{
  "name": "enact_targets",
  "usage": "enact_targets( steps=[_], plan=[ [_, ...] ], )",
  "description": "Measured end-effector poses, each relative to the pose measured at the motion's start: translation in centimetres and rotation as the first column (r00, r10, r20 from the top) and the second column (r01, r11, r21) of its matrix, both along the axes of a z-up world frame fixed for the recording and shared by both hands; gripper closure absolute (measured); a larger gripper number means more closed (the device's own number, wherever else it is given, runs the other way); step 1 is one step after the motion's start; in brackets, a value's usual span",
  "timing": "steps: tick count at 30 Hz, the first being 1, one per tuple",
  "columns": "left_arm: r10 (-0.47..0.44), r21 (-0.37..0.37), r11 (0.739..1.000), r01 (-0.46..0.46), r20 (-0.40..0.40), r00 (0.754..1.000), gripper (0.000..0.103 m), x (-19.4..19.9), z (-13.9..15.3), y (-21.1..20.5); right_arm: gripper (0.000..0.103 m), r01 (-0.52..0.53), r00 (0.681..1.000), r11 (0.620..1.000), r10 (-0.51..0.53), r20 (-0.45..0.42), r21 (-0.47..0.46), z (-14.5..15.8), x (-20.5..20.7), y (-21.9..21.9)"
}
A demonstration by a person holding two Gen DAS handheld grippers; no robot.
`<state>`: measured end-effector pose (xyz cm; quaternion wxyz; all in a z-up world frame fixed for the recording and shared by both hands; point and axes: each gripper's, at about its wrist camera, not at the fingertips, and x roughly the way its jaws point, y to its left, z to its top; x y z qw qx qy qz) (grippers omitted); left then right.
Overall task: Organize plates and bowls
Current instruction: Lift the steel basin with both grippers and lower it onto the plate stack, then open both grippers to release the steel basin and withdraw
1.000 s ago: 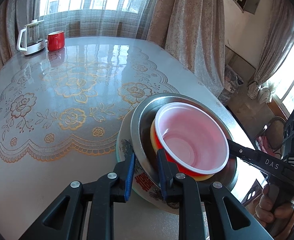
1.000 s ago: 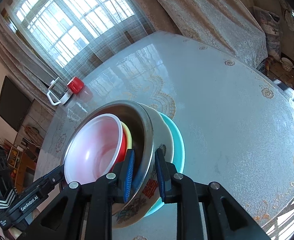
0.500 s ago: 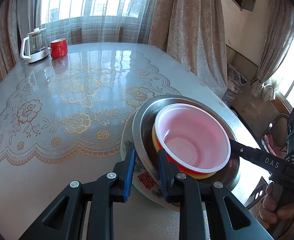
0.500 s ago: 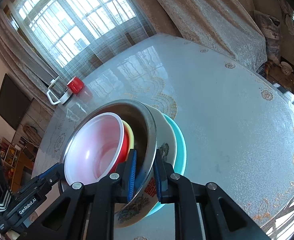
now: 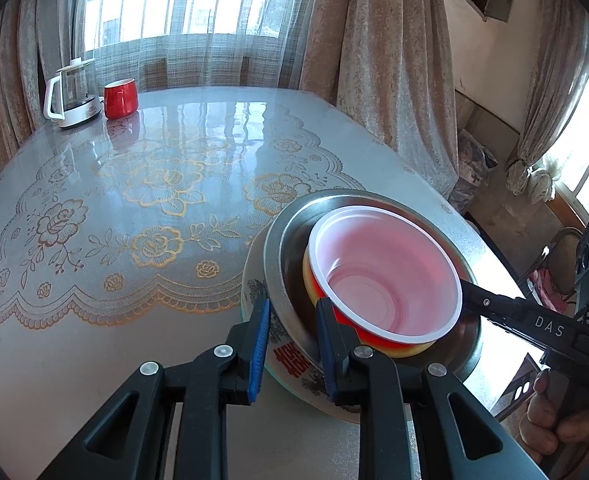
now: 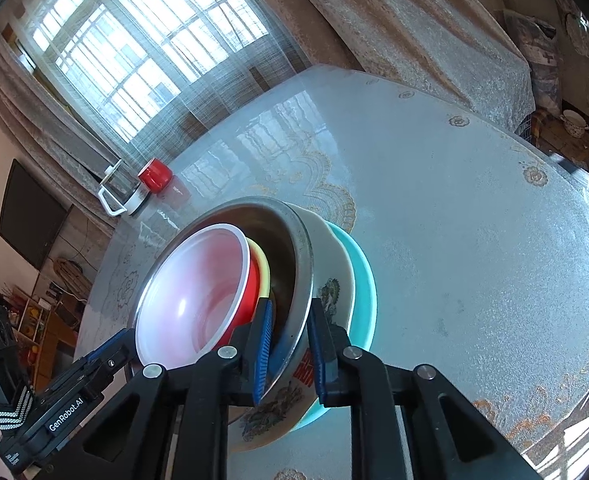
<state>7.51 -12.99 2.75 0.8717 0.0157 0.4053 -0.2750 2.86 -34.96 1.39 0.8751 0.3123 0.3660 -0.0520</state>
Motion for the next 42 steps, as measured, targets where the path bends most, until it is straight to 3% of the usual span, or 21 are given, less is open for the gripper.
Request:
enact_targets(
  steps=[11,21,30,39,42],
  plan=[
    [0.020,-0.009,1.000,-0.019,0.012,1.000,0.073,-0.2,0.3,0.8,0.078,0.009,1.000,1.000,-0.009,-0.012,0.002,0.1,-0.4,0.0],
    [0.051,-0.025,0.998,-0.051,0.019,0.999,0.066,-0.5,0.5,2.0,0.074,0.028,1.000,0.997,-0.028,0.008,-0.071,1.3,-0.7,0.6],
    [0.135,-0.018,0.991,-0.134,0.065,0.989,0.056,-1.3,0.9,4.4,0.070,0.068,0.998,0.979,-0.068,0.009,-0.193,2.1,-1.1,1.7],
    [0.252,0.005,0.967,-0.255,0.136,0.958,0.046,-3.6,0.9,6.1,0.063,0.094,0.995,0.932,-0.076,0.065,-0.349,3.8,-2.2,4.4],
    [0.274,0.036,0.958,-0.284,0.173,0.946,0.036,-4.8,0.5,5.8,0.060,0.111,0.993,0.918,-0.088,0.078,-0.381,3.9,-2.8,5.4]
  ],
)
